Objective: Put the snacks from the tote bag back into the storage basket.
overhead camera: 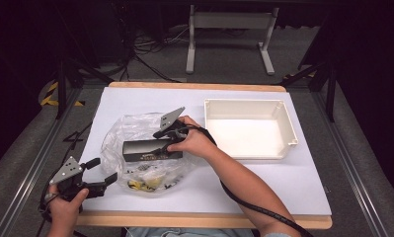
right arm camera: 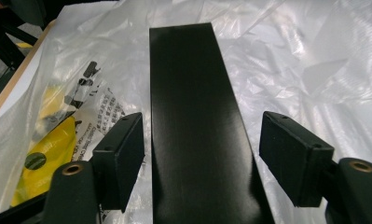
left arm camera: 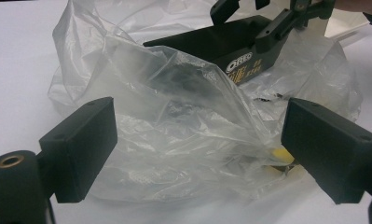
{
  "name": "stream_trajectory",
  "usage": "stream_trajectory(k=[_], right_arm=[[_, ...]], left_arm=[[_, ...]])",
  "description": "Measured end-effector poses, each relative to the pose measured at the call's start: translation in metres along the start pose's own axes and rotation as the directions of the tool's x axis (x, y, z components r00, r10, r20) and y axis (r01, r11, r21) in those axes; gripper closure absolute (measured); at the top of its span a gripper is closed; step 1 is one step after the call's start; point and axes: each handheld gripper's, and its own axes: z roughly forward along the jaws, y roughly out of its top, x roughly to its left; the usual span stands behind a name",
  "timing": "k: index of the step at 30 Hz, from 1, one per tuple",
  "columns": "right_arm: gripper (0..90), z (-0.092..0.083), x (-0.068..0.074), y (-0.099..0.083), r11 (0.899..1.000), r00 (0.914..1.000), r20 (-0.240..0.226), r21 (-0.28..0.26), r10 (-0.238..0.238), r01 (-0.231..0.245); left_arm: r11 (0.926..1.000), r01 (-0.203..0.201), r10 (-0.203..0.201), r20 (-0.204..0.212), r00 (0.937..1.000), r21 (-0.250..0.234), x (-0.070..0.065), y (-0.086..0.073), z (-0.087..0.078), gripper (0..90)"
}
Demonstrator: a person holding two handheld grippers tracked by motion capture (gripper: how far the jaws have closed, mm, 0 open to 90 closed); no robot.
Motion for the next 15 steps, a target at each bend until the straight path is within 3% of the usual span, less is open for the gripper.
stream_trajectory(k=[12,15], right_arm=[[33.0,0.0083,-0.0013,0.0012,0.997,0.9999,-0.01,0.081,-0.006,0.007],[37.1,0.0093,-0.0018,0.0025,0.995,0.9998,-0.013,0.103,-0.015,0.016]], left_arm=[[1.0,-0.001,0.001,0.003,1.0,0.001,0.0,-0.0001,-0.0002,11.4],[1.0,-0.001,0.001,0.003,1.0,0.0,0.0001,0.0,-0.0004,11.4]])
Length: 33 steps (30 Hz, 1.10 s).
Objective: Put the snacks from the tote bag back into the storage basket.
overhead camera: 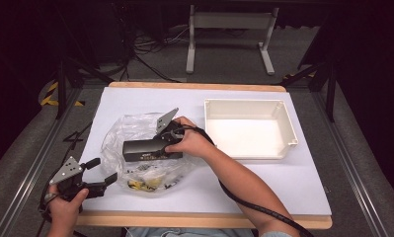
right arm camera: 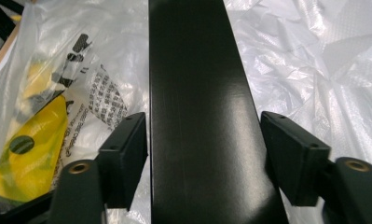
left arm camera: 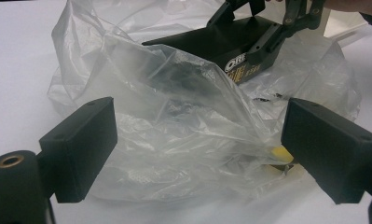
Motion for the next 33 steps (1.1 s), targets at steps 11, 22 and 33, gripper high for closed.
stream_trajectory(k=[11,22,33], right_arm=[[42.9,-0.001,-0.001,0.004,0.999,0.9997,-0.023,0.052,-0.007,0.009],[43.4,-0.002,0.0,0.005,0.999,0.9998,-0.02,0.041,-0.006,0.006],[43.5,-0.012,0.003,0.018,0.999,0.9997,-0.022,0.044,-0.01,0.011]], left_arm=[[1.0,-0.001,0.001,-0.001,1.0,0.0,0.0,0.0,0.0,11.4],[1.0,0.001,-0.001,-0.003,1.0,-0.003,0.001,0.0,-0.001,11.5],[1.0,0.0,0.0,-0.003,1.0,-0.004,0.001,0.0,-0.002,11.4]])
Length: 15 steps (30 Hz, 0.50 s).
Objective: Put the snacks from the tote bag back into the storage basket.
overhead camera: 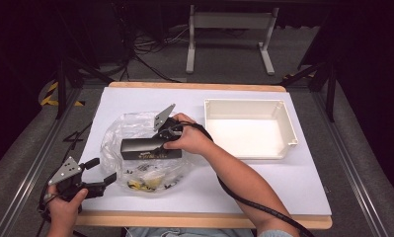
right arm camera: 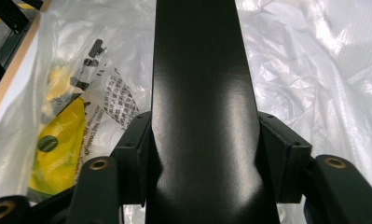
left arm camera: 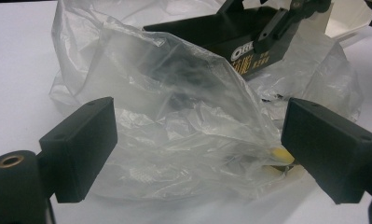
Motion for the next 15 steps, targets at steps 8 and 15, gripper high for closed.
stream_trajectory(k=[8,15], right_arm=[[43.5,-0.011,0.0,0.008,1.0,1.0,0.009,0.004,-0.003,0.003],[43.5,-0.023,0.001,0.018,1.0,0.9999,0.013,0.005,-0.009,0.009]], left_arm=[[1.0,0.002,-0.002,0.001,1.0,-0.002,0.0,0.0,0.0,11.4],[1.0,0.003,-0.003,0.0,1.0,-0.002,0.0,0.0,0.001,11.4]])
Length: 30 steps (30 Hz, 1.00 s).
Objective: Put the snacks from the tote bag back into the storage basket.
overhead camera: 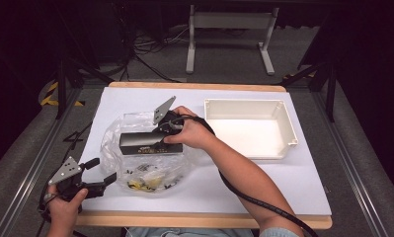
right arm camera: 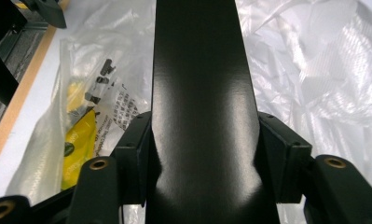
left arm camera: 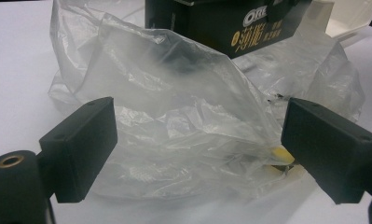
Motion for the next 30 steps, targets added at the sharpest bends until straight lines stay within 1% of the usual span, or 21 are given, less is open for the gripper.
stream_trajectory(k=[2,6,7,11,12,14,16,21,22,26,27,28,30], right_arm=[[43.5,-0.004,0.0,0.003,1.0,1.0,0.001,-0.005,-0.007,0.007],[43.5,-0.014,0.0,0.01,1.0,1.0,0.001,-0.023,0.003,-0.003],[43.5,-0.015,0.0,0.011,1.0,1.0,0.001,-0.026,0.0,0.0],[43.5,-0.026,0.001,0.019,1.0,1.0,0.002,-0.026,-0.008,0.008],[43.5,-0.029,0.001,0.021,0.999,0.9999,0.004,-0.029,-0.015,0.016],[43.5,-0.034,0.002,0.024,1.0,1.0,-0.006,-0.028,-0.004,0.004],[43.5,-0.036,0.001,0.026,0.999,0.9999,-0.006,-0.035,-0.009,0.009],[43.5,-0.049,0.004,0.034,0.999,0.9998,0.001,-0.049,-0.022,0.022],[43.5,-0.051,0.005,0.036,0.998,0.9996,0.01,-0.053,-0.025,0.025],[43.5,-0.061,0.007,0.043,0.997,0.9987,0.012,-0.059,-0.049,0.049],[43.5,-0.063,0.008,0.044,0.997,0.9989,0.014,-0.063,-0.045,0.046],[43.4,-0.065,0.009,0.045,0.996,0.9984,0.019,-0.068,-0.053,0.054],[43.4,-0.069,0.01,0.046,0.997,0.9985,0.027,-0.058,-0.048,0.049]], left_arm=[[1.0,0.001,-0.001,0.0,1.0,0.002,0.0,0.0,0.0,11.4],[1.0,0.001,-0.001,0.001,1.0,0.001,0.0,0.0,0.0,11.4],[1.0,0.002,-0.002,0.001,1.0,0.001,0.0,0.0,0.0,11.4],[1.0,0.002,-0.002,0.001,1.0,0.001,0.0,0.0,0.0,11.5],[1.0,0.002,-0.002,0.001,1.0,0.001,0.0,0.0,0.0,11.5],[1.0,0.003,-0.003,0.002,1.0,0.0,0.0,0.0,0.0,11.4],[1.0,0.003,-0.003,0.002,1.0,0.0,0.0,0.0,0.0,11.4],[1.0,0.002,-0.002,0.003,1.0,0.003,0.0,0.0,0.0,11.4],[1.0,0.003,-0.003,0.002,1.0,0.002,0.0,0.0,0.0,11.4],[1.0,0.005,-0.005,0.0,1.0,0.001,0.0,0.0,0.0,11.4],[1.0,0.006,-0.006,0.001,1.0,-0.001,0.0,0.0,0.0,11.5],[1.0,0.005,-0.005,0.001,1.0,0.0,0.0,0.0,0.0,11.5],[1.0,0.003,-0.003,0.003,1.0,0.001,0.0,0.0,0.0,11.5]])
